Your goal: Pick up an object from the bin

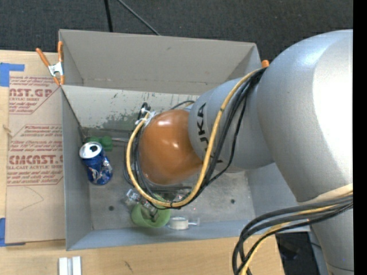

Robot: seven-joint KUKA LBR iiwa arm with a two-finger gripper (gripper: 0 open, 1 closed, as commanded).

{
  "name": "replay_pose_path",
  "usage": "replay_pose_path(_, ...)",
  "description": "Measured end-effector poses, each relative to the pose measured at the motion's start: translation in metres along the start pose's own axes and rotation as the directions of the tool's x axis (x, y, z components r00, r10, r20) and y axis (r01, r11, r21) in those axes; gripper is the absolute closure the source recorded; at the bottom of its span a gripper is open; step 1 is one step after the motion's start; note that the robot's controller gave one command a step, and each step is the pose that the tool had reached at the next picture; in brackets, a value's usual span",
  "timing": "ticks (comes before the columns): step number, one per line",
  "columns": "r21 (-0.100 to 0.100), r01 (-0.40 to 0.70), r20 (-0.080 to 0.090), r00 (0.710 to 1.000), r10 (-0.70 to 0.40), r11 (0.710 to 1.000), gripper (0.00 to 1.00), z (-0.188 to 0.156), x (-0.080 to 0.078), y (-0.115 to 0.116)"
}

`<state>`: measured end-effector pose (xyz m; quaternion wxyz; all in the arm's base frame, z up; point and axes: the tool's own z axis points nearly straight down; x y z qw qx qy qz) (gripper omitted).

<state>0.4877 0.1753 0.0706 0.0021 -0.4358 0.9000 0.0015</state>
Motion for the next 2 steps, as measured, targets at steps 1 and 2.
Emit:
replay_pose_path(1,0.003,0.000,0.000,1.000,0.000,1.000,1.00,-0.054,-0.002,0.000)
replay_pose_path(2,0.005,-0.001,0.003,1.000,0.001,1.000,1.00,-0.123,-0.004,0.000)
